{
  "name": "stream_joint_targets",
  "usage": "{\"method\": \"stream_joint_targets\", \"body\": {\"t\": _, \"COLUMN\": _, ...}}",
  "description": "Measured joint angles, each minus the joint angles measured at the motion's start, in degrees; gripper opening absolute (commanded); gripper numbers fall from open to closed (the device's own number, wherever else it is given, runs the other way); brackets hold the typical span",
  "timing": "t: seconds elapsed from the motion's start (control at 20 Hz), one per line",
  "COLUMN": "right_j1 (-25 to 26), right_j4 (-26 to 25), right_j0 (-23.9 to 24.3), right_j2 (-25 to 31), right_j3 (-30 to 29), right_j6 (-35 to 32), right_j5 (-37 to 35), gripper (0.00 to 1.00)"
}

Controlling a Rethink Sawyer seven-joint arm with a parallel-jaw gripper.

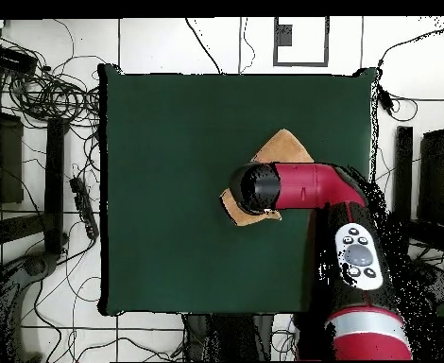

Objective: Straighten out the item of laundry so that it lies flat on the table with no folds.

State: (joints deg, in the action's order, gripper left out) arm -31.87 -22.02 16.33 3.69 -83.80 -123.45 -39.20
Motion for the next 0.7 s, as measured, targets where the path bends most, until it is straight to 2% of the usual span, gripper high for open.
{"method": "stream_joint_targets", "body": {"t": 0.3, "right_j1": -0.1, "right_j4": -5.0, "right_j0": 4.2, "right_j2": 6.9, "right_j3": -0.5, "right_j6": 11.8, "right_j5": 0.0, "gripper": 0.00}}
{"method": "stream_joint_targets", "body": {"t": 0.7, "right_j1": -0.7, "right_j4": -7.9, "right_j0": 6.4, "right_j2": 13.3, "right_j3": -1.1, "right_j6": 19.8, "right_j5": 0.0, "gripper": 0.00}}
